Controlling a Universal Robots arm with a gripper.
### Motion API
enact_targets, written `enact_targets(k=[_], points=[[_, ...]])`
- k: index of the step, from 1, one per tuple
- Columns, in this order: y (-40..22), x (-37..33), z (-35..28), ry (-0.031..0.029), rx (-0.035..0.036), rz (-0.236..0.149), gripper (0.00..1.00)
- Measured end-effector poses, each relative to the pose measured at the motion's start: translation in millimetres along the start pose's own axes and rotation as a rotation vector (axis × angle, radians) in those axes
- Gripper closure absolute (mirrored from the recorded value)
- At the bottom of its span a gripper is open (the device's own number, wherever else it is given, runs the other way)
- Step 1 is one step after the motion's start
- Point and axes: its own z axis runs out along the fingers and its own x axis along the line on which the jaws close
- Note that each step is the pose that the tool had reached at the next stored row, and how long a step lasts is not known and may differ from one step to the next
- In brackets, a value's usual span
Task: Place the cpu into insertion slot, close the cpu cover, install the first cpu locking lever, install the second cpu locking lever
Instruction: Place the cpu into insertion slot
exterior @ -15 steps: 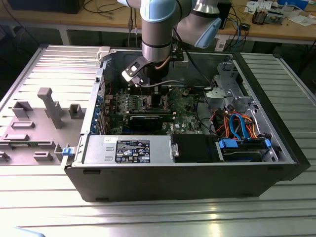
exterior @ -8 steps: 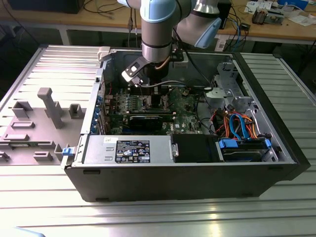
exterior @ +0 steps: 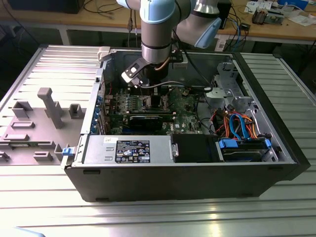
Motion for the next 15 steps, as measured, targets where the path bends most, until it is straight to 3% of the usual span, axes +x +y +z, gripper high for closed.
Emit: enact_targets(k=[15], points=[[0.2,-0.5,-2.2,0.0002,-0.0009,0.014,0.45]])
